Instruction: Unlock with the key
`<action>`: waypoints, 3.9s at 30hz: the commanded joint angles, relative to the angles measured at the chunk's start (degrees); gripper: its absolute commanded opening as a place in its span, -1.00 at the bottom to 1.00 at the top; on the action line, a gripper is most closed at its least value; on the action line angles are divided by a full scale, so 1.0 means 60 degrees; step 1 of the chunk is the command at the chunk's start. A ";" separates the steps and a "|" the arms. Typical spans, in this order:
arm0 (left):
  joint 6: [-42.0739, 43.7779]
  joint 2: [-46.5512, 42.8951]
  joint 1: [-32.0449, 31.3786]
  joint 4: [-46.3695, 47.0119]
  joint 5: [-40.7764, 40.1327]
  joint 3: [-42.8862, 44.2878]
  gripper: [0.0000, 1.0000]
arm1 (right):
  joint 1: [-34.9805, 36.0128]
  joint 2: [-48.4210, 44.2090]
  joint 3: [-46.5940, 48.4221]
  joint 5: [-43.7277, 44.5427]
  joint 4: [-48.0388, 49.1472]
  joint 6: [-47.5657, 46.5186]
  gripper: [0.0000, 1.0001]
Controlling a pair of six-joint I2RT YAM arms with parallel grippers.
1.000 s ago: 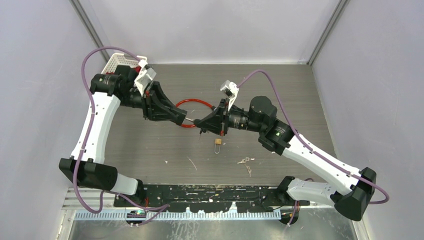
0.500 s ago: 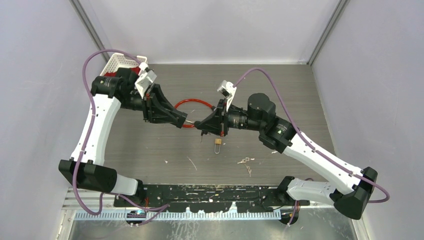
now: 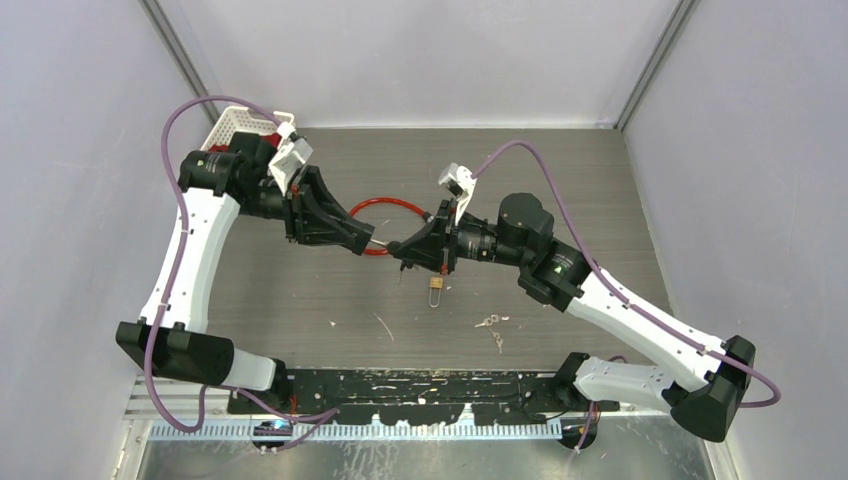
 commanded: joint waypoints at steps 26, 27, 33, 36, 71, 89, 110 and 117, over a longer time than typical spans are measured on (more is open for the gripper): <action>0.0083 -0.0379 0.0083 -0.1733 0.1807 0.0565 -1.00 | 0.0035 -0.0629 -0.1496 0.0213 0.3108 0.1034 -0.98; 0.0098 -0.0380 0.0076 -0.1736 0.1800 0.0534 -1.00 | 0.0033 -0.0591 -0.1496 0.0203 0.3161 0.1065 -0.98; 0.0117 -0.0315 0.0081 -0.1735 0.1806 0.0483 -1.00 | 0.0042 -0.0266 -0.1490 0.0149 0.3401 0.1133 -0.98; 0.0118 -0.0322 0.0091 -0.1730 0.1803 0.0497 -1.00 | 0.0043 -0.0239 -0.1542 0.0163 0.3422 0.1101 -0.98; 0.0068 0.0506 0.0813 -0.1767 0.1792 0.0806 -1.00 | 0.0071 -0.0035 -0.1145 0.1027 0.2188 0.0120 -0.98; -1.1481 -0.0486 0.1967 1.0674 -0.2807 -0.0278 -1.00 | -0.0506 -0.0472 -0.0597 0.1392 0.0540 -0.0360 -0.98; -1.8583 -0.3238 -0.0652 1.9464 -0.1693 -0.5235 -1.00 | -0.1340 -0.0780 0.0320 -0.2384 -0.0361 -0.0545 -0.99; -1.8471 -0.3226 -0.0831 1.9429 -0.1989 -0.5316 -1.00 | -0.1406 -0.1158 0.0226 -0.2502 -0.0321 -0.0477 -0.99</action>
